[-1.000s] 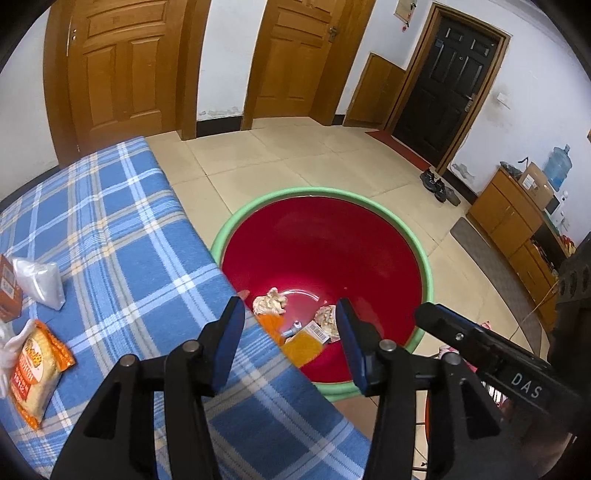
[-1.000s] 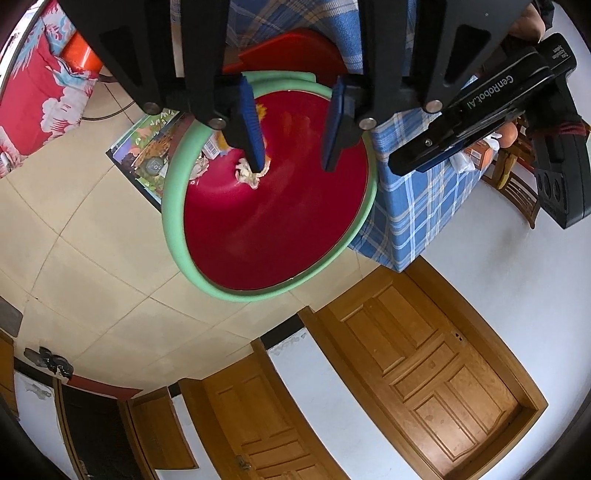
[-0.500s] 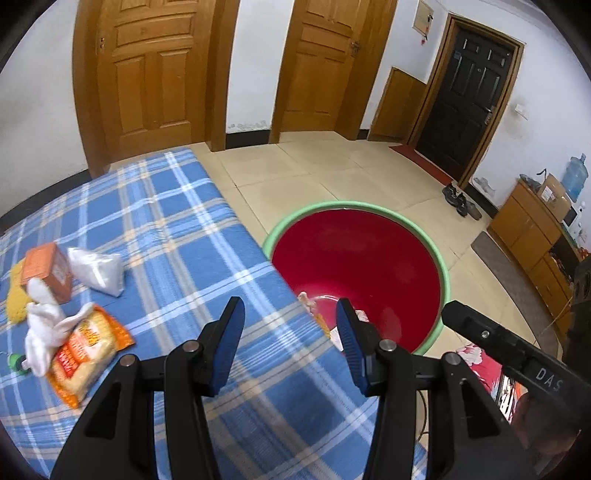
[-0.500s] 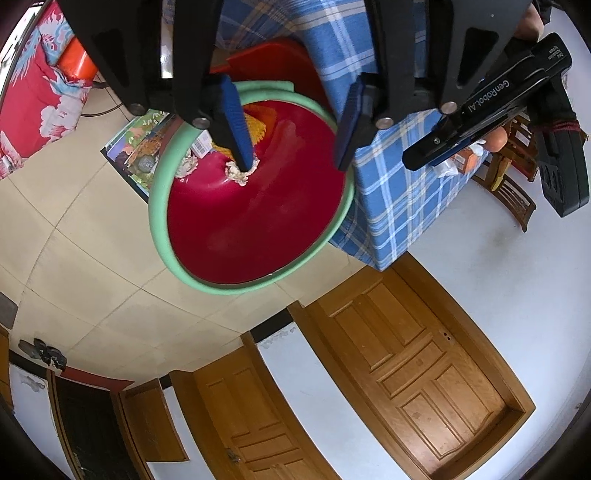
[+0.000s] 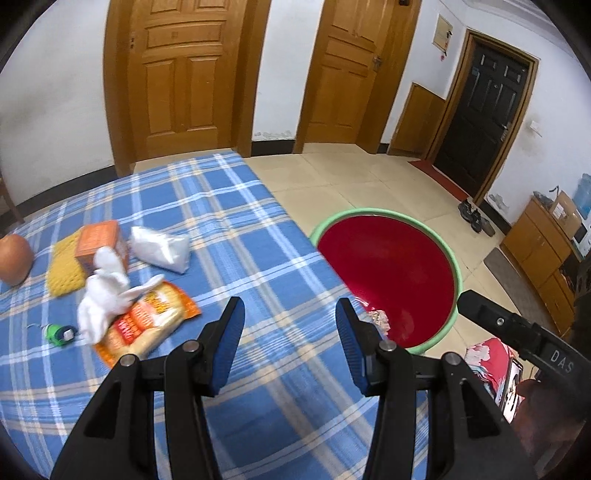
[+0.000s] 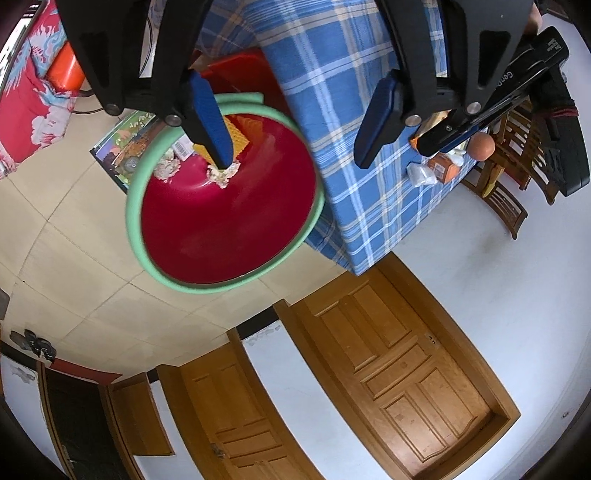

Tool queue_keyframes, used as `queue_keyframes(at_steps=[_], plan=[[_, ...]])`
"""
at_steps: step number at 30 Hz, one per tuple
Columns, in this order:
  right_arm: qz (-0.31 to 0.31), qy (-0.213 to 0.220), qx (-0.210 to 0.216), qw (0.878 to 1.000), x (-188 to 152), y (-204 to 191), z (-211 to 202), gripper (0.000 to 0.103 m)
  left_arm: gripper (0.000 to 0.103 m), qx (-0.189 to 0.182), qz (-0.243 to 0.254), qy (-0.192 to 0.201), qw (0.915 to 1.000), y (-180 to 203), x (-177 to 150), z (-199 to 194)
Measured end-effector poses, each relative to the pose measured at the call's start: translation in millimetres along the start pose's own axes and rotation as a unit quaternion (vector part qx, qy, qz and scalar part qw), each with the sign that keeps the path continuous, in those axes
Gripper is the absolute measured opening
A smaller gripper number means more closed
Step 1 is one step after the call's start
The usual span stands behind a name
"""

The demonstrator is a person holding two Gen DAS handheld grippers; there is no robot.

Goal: Collect trash
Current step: 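Move both grippers back over the table toward the white cloth and green toy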

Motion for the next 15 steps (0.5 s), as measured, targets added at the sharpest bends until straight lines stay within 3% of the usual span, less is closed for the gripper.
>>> queue_keyframes(at_steps=[15], plan=[[-0.038,-0.026,0.018,0.999,-19.3,-47.7,18.1,0.074,0.051,0.049,-0.07,0.016,0.9962,-79.8,-22.4,-31.8]])
Point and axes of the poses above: each gripper's, at about its wrist camera, not at the fingertips, and z roughly the way its jaws point, y to its right, x to its top, the point moved 5 cm from there along z, roughly the way its jaws point, and after that the axes turned 3 degrees about -y, right-handed, at the moved point
